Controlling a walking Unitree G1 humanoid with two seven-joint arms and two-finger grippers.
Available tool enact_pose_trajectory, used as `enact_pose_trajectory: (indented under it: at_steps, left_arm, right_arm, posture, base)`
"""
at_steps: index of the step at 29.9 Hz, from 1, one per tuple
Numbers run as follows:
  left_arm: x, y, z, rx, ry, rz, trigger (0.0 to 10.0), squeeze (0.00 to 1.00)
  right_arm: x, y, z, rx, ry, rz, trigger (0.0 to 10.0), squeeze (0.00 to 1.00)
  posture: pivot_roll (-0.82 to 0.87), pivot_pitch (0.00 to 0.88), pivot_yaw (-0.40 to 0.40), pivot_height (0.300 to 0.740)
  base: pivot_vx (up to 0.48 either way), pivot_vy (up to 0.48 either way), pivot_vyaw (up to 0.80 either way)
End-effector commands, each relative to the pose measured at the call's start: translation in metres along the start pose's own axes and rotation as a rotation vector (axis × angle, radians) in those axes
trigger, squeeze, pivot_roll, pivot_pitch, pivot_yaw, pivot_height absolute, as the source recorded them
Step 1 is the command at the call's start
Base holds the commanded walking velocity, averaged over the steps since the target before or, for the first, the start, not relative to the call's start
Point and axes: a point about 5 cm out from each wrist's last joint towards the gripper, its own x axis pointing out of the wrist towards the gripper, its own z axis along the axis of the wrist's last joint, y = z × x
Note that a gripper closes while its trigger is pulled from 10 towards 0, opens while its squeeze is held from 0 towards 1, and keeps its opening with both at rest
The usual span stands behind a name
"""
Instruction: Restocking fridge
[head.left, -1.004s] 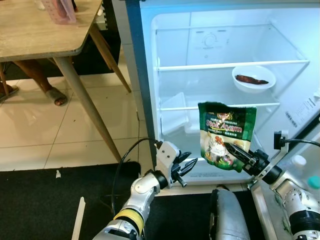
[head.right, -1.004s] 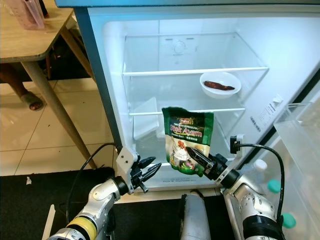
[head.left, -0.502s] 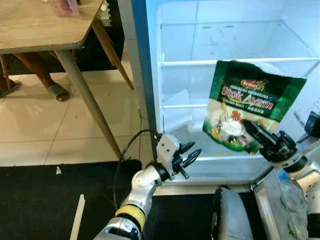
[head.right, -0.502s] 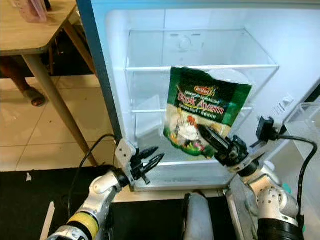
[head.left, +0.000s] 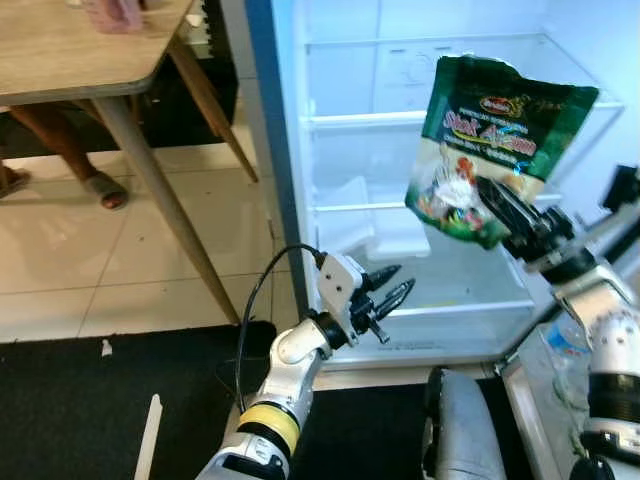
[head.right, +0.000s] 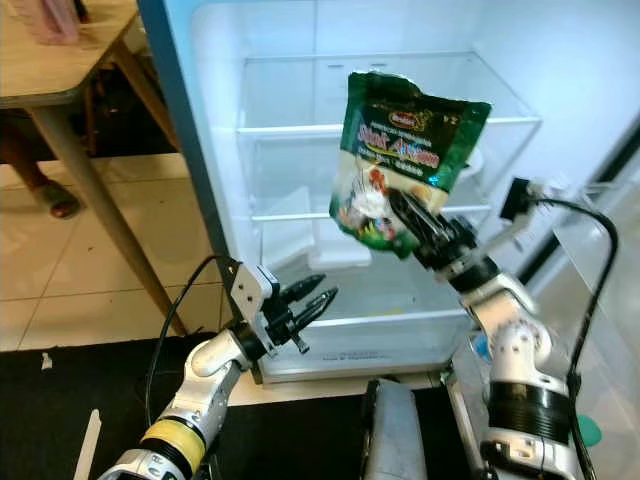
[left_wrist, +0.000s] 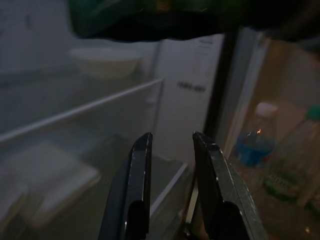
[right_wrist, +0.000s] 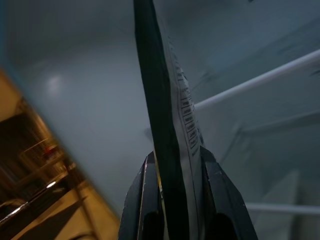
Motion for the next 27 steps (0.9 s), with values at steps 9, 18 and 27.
enact_pose_trajectory:
  at_steps: [9, 18, 27]
  left_arm:
    - [0.015, -0.006, 0.022, 0.016, -0.089, -0.009, 10.0, 0.0]
    - [0.018, -0.009, 0.037, 0.011, -0.134, 0.004, 10.0, 0.0]
    - [0.017, -0.012, 0.044, 0.011, -0.138, -0.009, 10.0, 0.0]
  right_arm:
    - [0.058, 0.008, 0.014, -0.041, -0.052, -0.132, 10.0, 0.0]
    - [0.092, 0.007, 0.044, 0.078, -0.19, -0.221, 10.0, 0.0]
    - [0.109, -0.001, 0.064, 0.231, -0.307, -0.404, 10.0, 0.0]
  posture:
    - [-0.04, 0.115, -0.006, 0.395]
    - [-0.03, 0.164, -0.007, 0.395]
    - [0.0, 0.2, -0.009, 0.395]
  base:
    - [0.0, 0.0, 0.0]
    - [0.0, 0.0, 0.0]
    - [0.0, 0.0, 0.0]
